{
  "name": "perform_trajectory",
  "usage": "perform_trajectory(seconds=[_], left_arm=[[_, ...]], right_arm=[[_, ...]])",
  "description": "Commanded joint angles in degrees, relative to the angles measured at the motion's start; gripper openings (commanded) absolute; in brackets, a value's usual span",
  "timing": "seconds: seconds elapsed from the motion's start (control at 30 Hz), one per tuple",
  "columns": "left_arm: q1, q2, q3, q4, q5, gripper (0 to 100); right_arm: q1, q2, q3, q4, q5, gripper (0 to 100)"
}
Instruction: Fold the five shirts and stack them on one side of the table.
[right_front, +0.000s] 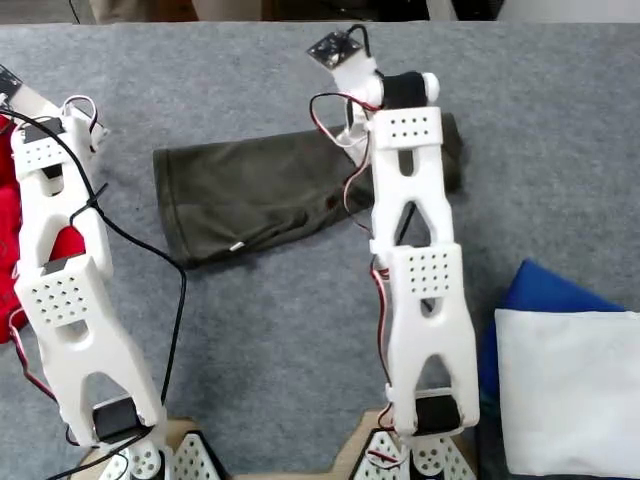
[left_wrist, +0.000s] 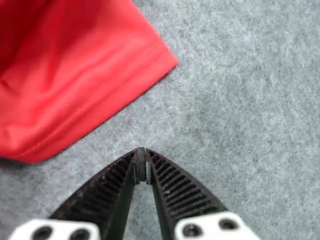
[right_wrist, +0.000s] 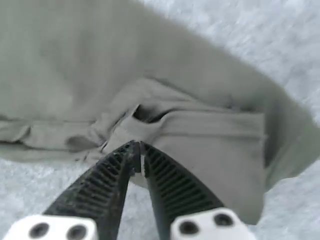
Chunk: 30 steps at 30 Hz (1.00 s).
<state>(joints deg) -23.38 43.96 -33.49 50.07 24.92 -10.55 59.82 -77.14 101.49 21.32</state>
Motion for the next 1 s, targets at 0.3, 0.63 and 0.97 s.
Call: perform_trajectory(seconds=[0.3, 0.63, 0.97], left_arm=[[0.4, -0.9, -0.6, -1.1, -0.4, 2], [0.5, -0.9, -0.6, -1.1, -0.4, 2], [0.5, -0.9, -0.6, -0.8, -0.4, 2]], right_arm=[[-1.1, 2.3, 5.5, -9.9, 0.6, 0.9], [-3.0, 10.1, -2.2, -8.3, 3.3, 0.8], [0.6, 1.1, -17.8, 0.2, 3.3, 0.6]])
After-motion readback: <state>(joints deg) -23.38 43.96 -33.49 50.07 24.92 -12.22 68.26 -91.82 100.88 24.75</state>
